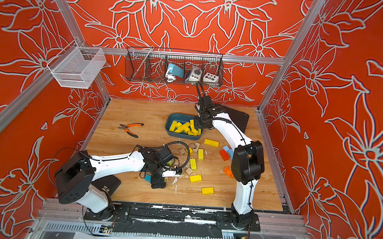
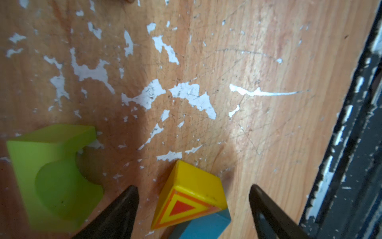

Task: Pick out the yellow building blocks
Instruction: Pick up the building block from the center of the board.

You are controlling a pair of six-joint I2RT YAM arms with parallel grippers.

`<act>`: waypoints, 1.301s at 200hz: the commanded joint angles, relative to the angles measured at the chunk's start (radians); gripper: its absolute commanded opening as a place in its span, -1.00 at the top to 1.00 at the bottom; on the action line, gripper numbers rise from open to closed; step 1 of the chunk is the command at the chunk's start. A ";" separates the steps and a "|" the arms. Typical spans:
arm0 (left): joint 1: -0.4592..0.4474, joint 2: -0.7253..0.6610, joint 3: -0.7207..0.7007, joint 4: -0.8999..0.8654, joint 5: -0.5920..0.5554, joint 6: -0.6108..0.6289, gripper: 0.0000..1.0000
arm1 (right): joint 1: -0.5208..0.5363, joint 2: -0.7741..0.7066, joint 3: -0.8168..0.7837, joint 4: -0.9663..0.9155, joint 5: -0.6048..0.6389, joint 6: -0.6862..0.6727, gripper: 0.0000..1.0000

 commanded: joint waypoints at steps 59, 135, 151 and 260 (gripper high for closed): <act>-0.024 0.046 -0.023 0.032 -0.046 -0.005 -0.46 | -0.002 -0.119 -0.119 0.008 0.079 0.002 -0.07; -0.026 0.070 -0.023 0.046 -0.064 -0.007 0.03 | -0.002 -0.125 -0.151 0.016 0.088 0.001 -0.08; -0.027 0.070 -0.024 0.043 -0.064 -0.004 0.18 | -0.004 -0.123 -0.153 0.015 0.088 0.000 -0.08; -0.028 0.078 0.045 -0.001 -0.072 -0.001 0.46 | -0.012 -0.187 -0.220 0.015 0.118 0.021 -0.08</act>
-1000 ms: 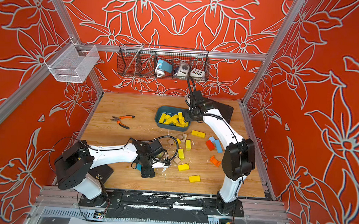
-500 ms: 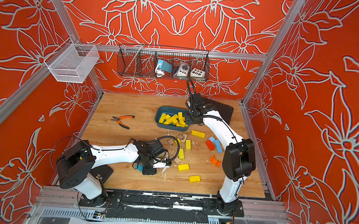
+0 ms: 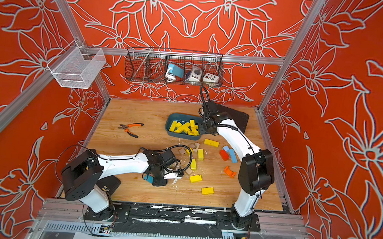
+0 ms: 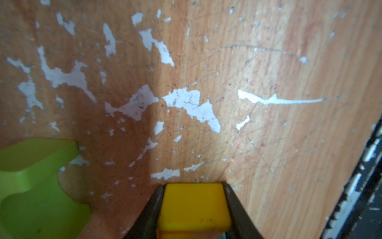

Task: Pick out the yellow building blocks
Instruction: Pick up the building block from the center of the board.

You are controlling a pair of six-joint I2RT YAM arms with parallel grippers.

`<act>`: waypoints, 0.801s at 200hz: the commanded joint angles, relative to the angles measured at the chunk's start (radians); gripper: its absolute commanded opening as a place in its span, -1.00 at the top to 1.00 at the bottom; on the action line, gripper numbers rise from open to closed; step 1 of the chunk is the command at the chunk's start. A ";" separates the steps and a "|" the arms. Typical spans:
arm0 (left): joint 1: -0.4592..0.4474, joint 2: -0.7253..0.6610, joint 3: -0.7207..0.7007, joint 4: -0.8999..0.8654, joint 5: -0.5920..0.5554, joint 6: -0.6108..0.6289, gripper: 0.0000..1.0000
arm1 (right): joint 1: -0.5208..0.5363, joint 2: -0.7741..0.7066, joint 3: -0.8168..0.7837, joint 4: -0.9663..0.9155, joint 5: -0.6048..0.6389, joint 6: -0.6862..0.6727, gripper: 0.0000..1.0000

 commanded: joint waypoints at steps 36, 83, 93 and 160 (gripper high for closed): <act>-0.001 0.016 0.096 -0.085 -0.002 0.013 0.47 | -0.016 -0.115 -0.095 -0.008 0.058 0.023 -0.08; -0.002 0.020 0.198 -0.159 0.045 -0.001 0.47 | -0.029 -0.176 -0.137 -0.031 0.070 0.027 -0.08; -0.001 0.021 0.225 -0.172 0.046 -0.005 0.47 | -0.030 -0.189 -0.155 -0.031 0.076 0.028 -0.09; 0.084 0.097 0.505 -0.216 0.042 0.036 0.46 | -0.041 -0.287 -0.302 -0.022 0.110 0.062 -0.10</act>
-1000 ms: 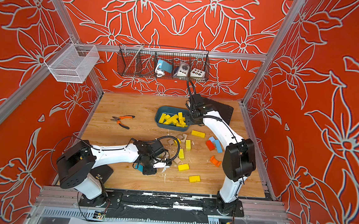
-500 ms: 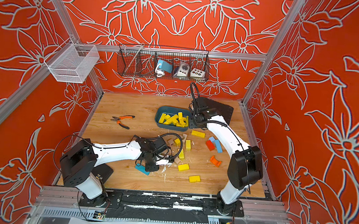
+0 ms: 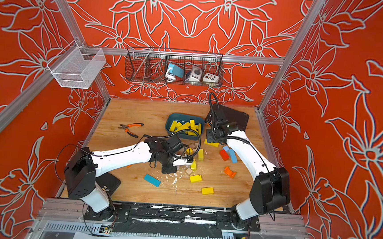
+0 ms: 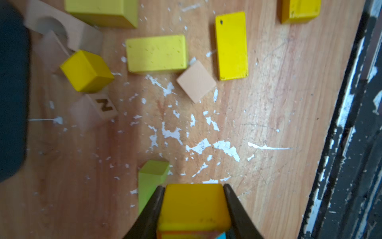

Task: Pick out the yellow building blocks
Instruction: Pick up the building block from the center of the board, then place the building block in the storage box.

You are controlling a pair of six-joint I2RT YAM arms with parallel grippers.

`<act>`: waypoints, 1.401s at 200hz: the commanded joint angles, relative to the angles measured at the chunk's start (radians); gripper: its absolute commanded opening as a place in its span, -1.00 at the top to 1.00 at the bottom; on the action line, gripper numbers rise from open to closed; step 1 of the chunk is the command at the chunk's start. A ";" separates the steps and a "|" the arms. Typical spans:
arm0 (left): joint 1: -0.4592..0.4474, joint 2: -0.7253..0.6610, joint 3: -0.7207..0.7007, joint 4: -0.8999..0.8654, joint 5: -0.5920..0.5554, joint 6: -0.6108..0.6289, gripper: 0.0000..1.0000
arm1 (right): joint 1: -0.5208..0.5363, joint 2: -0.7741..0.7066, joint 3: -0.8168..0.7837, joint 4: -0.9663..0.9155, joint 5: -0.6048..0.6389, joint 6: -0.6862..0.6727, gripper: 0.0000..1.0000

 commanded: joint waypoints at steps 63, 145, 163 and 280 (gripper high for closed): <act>0.246 0.348 0.587 -0.095 0.066 0.036 0.46 | -0.009 -0.144 -0.171 -0.031 -0.011 0.105 -0.10; 0.352 0.719 0.998 -0.015 -0.026 -0.001 0.45 | 0.074 -0.394 -0.421 -0.092 -0.109 0.302 -0.10; 0.362 0.745 0.997 0.002 -0.026 -0.003 0.44 | 0.109 -0.424 -0.464 -0.109 -0.119 0.349 -0.10; 0.383 0.787 0.952 0.051 -0.032 -0.004 -0.06 | 0.268 -0.447 -0.605 -0.132 -0.140 0.465 -0.12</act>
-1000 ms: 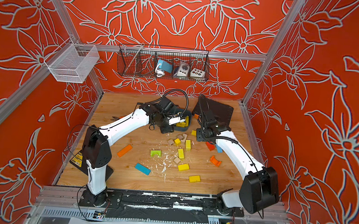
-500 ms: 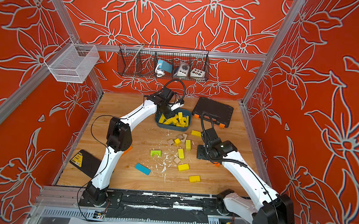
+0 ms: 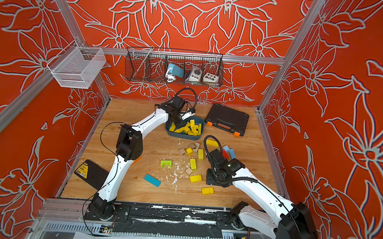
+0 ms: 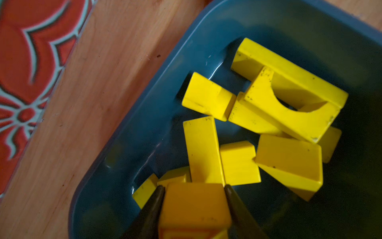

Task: Pick out the yellow building blocks
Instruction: Place the building block in the storage box.

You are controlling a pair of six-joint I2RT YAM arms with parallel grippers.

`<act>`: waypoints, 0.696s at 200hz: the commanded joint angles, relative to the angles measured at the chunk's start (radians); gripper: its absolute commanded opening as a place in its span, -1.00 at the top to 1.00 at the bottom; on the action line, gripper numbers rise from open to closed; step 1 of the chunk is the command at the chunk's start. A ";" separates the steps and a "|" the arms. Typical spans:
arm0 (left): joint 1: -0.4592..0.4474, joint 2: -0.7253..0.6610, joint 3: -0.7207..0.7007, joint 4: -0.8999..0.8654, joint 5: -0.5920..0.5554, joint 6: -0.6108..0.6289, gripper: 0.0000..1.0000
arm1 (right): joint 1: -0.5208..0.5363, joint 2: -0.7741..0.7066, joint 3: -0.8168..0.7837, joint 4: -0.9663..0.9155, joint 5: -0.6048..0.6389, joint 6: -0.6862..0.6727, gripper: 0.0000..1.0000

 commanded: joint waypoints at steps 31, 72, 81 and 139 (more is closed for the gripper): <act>0.004 -0.007 -0.009 0.001 -0.005 0.002 -0.25 | 0.041 0.028 0.027 0.018 -0.042 -0.025 -0.13; 0.005 -0.074 -0.009 -0.019 -0.018 -0.010 -0.42 | 0.085 0.136 0.094 0.045 -0.021 -0.060 -0.22; 0.005 -0.101 -0.010 -0.035 -0.009 -0.012 -0.51 | 0.098 0.158 0.106 0.056 -0.012 -0.065 -0.31; 0.005 -0.331 -0.138 -0.083 0.027 -0.052 -0.72 | 0.149 0.302 0.162 0.148 -0.014 -0.079 -0.56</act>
